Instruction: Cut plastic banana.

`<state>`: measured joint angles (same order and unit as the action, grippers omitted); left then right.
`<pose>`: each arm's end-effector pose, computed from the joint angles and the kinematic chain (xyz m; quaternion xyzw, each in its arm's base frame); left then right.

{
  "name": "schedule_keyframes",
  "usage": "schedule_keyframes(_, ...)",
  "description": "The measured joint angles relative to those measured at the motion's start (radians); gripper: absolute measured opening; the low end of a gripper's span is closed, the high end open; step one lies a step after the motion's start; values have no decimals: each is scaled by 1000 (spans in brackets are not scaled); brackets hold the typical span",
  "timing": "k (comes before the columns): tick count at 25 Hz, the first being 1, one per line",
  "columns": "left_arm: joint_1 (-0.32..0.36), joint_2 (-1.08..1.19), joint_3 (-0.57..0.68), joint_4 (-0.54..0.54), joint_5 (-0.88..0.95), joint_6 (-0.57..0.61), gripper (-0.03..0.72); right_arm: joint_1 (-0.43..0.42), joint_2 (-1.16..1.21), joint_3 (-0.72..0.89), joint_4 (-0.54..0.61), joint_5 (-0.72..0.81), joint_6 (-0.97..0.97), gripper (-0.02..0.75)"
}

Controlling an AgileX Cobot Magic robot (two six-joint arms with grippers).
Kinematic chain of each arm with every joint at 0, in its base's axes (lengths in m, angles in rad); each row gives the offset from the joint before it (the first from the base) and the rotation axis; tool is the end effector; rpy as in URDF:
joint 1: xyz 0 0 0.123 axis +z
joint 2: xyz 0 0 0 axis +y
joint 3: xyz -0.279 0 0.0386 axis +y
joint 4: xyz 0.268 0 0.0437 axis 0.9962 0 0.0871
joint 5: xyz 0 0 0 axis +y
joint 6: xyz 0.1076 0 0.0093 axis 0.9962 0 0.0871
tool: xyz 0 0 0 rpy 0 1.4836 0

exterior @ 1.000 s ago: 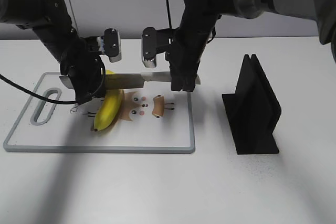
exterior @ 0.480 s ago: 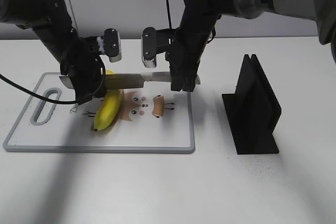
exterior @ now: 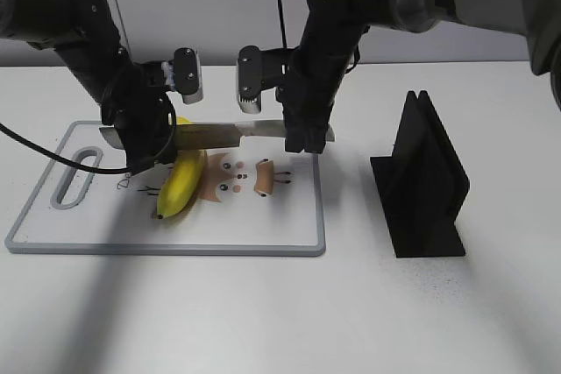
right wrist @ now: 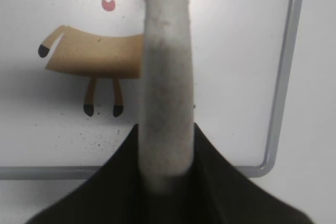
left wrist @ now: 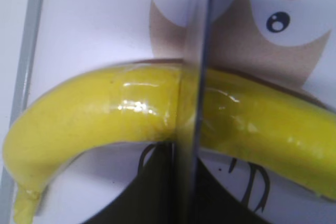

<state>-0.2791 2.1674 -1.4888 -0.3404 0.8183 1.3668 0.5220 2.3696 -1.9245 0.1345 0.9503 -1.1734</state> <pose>0.4200 -0.1478 0.0950 0.6485 0.7454 -0.0724 0.1364 0.4412 0.2674 0.1104 -0.7207 0.6782 0.0144 0.1427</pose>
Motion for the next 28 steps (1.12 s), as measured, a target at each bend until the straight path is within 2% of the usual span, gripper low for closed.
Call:
schedule_keyframes(24, 5, 9, -2, -8, 1, 0, -2, 0, 3, -2, 1, -9, -4, 180)
schedule_keyframes(26, 5, 8, -2, -10, 2, 0, 15, 0, 3, -2, 1, -9, -6, 180)
schedule_keyframes(28, 5, 0, -2, -12, 3, 0, 91, 0, 3, -2, 1, -10, -11, 180)
